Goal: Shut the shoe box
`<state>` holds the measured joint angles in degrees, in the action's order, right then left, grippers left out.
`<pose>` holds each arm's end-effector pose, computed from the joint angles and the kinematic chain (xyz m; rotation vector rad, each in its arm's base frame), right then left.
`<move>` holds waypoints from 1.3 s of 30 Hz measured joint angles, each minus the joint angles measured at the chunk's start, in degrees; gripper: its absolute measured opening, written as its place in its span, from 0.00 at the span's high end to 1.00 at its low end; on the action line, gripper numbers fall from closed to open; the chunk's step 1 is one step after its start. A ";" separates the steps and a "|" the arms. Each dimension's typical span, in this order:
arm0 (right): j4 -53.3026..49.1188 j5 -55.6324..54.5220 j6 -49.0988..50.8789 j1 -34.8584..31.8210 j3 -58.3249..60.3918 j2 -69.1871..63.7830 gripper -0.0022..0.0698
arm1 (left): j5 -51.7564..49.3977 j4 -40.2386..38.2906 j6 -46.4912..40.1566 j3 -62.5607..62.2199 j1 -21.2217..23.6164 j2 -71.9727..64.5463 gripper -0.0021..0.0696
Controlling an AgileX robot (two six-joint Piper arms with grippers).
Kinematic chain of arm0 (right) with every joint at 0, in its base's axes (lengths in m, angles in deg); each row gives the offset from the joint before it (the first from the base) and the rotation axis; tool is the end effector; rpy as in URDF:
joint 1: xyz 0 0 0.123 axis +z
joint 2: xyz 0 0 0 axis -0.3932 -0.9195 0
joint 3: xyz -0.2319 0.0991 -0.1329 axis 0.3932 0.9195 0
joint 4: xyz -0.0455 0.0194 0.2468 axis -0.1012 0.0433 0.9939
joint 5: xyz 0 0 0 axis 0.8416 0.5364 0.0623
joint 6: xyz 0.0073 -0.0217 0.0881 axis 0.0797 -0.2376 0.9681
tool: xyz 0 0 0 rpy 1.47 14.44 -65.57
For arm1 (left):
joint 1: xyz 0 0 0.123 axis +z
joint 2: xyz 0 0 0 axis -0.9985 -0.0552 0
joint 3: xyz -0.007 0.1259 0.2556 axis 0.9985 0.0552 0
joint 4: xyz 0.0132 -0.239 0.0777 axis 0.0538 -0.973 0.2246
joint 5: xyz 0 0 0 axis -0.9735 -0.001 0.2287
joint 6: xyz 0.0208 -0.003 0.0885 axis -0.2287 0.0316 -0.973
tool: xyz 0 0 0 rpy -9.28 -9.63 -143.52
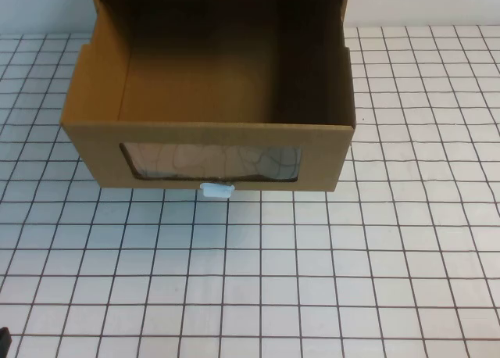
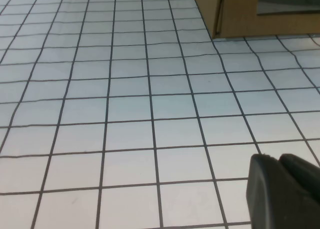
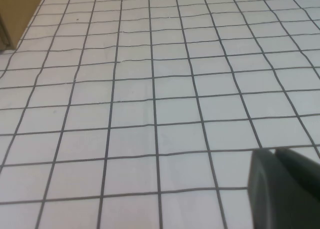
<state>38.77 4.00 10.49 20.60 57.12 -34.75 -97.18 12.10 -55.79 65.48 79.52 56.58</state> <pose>0.0515 0.0003 0.1696 0.1167 1.8954 0.0654 0.0515 -0.0076 0.1696 0.1319 1.8859 -0.0932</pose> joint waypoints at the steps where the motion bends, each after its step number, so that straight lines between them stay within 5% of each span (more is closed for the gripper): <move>1: 0.00 0.00 0.00 0.00 0.00 0.00 0.99 | 0.00 0.00 0.00 0.00 0.00 0.00 0.97; 39: 0.08 -1.94 0.00 0.00 0.00 0.00 0.99 | 1.03 1.48 0.00 0.00 0.00 0.00 0.97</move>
<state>38.85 2.07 10.49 20.60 57.12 -34.75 -96.14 13.58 -55.79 65.48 79.52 56.58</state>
